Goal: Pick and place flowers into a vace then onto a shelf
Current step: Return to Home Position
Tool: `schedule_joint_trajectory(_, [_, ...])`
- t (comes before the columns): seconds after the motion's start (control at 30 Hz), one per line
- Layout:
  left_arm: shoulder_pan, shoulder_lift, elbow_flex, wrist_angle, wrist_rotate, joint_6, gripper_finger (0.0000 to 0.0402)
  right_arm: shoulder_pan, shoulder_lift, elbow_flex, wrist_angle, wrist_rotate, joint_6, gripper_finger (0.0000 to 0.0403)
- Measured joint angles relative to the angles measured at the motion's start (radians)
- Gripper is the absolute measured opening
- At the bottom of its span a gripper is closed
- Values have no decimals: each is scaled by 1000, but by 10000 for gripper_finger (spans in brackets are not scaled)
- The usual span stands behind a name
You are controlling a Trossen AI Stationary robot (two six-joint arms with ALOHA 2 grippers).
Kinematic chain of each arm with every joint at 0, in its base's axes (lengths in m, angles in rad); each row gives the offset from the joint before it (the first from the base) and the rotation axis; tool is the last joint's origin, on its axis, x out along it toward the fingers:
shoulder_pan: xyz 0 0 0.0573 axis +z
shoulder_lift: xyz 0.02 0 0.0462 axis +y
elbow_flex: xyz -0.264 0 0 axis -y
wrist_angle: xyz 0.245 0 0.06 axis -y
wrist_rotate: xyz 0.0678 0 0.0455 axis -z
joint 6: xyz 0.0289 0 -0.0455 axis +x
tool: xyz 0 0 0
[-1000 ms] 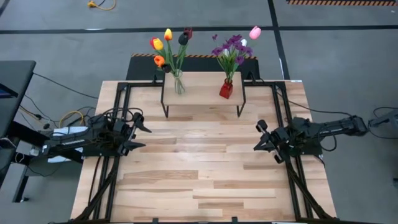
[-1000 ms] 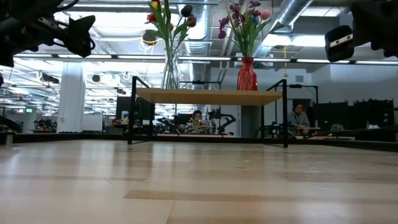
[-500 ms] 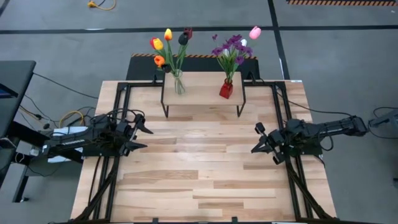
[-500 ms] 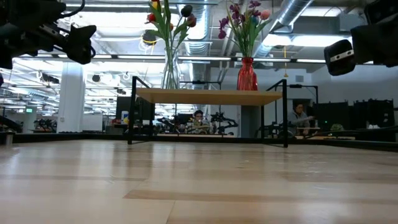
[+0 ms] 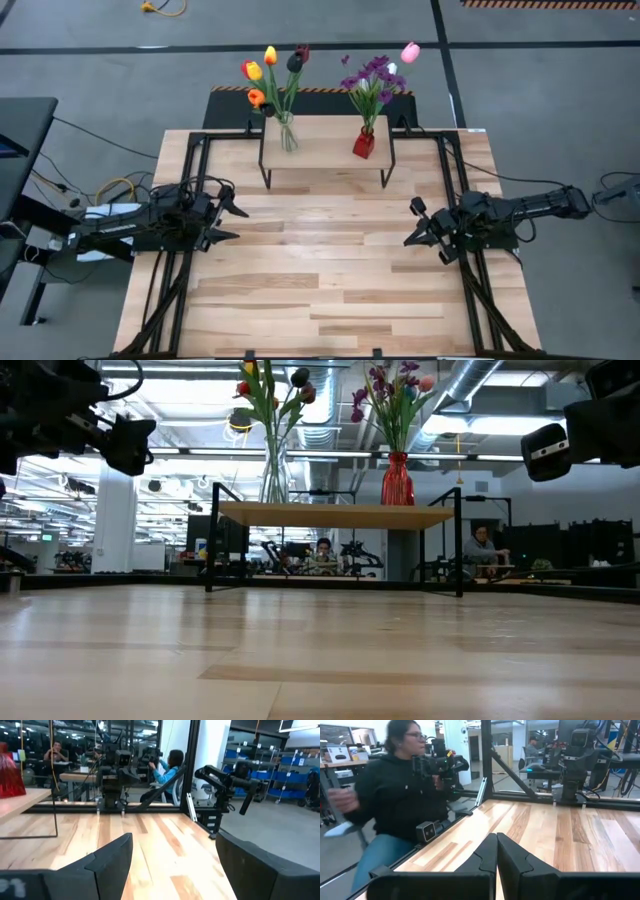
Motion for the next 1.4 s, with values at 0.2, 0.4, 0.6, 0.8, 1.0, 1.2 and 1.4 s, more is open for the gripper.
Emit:
schedule_joint_trajectory(0.2, [0,2,0,-13,-20,-8,276,0,0,0,0,0,0,0])
schedule_joint_trajectory(0.4, [0,2,0,-13,-25,-9,276,0,0,0,0,0,0,0])
schedule_joint_trajectory(0.6, [0,2,0,-13,-28,-12,276,0,0,-1,0,0,0,0])
schedule_joint_trajectory(0.8, [0,2,0,-13,-28,-13,276,0,0,-1,0,0,0,0])
schedule_joint_trajectory(1.0, [0,2,0,-13,-28,-13,276,0,0,-1,0,0,0,0])
schedule_joint_trajectory(1.2, [0,2,0,-13,-28,-13,276,0,0,-1,0,0,0,0])
schedule_joint_trajectory(1.4, [0,2,0,-13,-28,-13,276,0,0,-1,0,0,0,0])
